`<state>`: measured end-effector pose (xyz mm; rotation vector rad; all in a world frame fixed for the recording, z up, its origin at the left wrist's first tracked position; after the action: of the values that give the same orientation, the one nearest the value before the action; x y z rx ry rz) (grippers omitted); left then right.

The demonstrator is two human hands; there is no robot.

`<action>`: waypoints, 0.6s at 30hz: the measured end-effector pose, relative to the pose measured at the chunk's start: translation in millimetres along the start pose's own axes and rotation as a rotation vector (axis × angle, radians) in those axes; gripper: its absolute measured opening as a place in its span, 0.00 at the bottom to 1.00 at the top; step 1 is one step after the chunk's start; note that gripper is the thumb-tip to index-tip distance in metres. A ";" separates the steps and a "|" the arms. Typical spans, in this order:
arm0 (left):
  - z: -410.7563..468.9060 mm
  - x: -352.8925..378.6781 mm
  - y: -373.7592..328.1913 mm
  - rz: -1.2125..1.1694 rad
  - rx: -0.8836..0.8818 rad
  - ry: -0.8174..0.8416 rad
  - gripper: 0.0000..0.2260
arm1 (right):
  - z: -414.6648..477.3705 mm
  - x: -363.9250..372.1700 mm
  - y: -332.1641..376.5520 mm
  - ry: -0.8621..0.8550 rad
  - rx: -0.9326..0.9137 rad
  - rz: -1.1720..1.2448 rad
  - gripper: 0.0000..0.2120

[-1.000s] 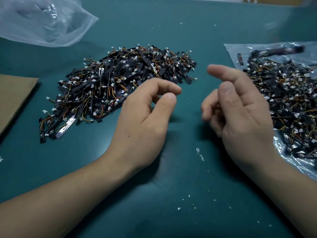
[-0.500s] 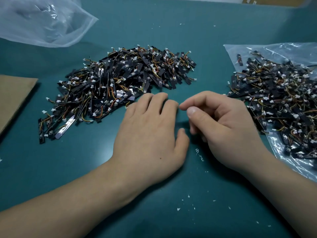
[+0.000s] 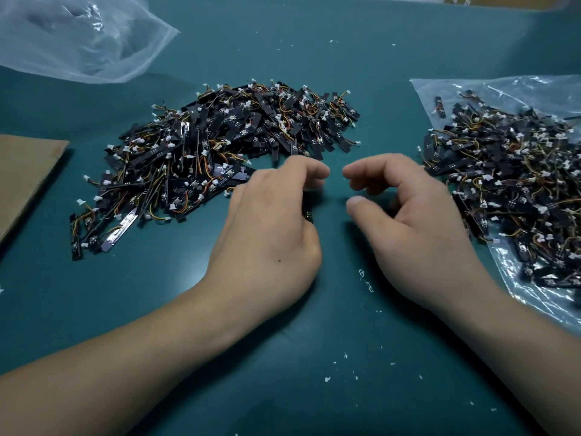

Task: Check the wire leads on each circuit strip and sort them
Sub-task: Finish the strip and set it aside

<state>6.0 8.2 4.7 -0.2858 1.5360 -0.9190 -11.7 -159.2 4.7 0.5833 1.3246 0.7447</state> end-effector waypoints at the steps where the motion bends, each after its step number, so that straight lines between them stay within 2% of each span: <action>1: 0.0 1.4 0.5 0.020 0.002 0.011 0.25 | -0.1 1.4 2.2 0.030 -0.006 -0.079 0.12; 5: 0.0 4.1 3.7 0.028 0.051 -0.015 0.22 | -0.1 5.2 11.1 0.138 -0.023 -0.228 0.12; 8: 0.1 4.3 2.4 0.024 0.082 -0.043 0.20 | -0.7 5.1 12.6 0.151 -0.014 -0.258 0.11; 11: 0.2 0.8 0.8 -0.110 0.073 -0.106 0.19 | -2.0 4.8 13.4 0.176 -0.006 -0.274 0.14; 15: 2.4 -2.9 1.1 -0.239 0.082 -0.151 0.17 | -1.4 6.0 10.2 0.143 -0.052 -0.239 0.04; 18: 4.2 -0.6 2.4 -0.284 0.079 -0.119 0.18 | -0.8 3.5 5.8 0.067 -0.049 -0.088 0.07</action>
<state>10.8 8.6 3.8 -0.5020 1.3665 -1.1615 -13.2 -152.8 6.7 0.4615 1.3813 0.7282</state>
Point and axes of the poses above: each hand's wrist, its own z-axis towards the middle knuckle, its own x-axis out of the palm, y = z × x, the point moved 2 cm from there along z, towards the middle knuckle, and after that the axes turned 9 degrees about y, right-handed, at the moved point
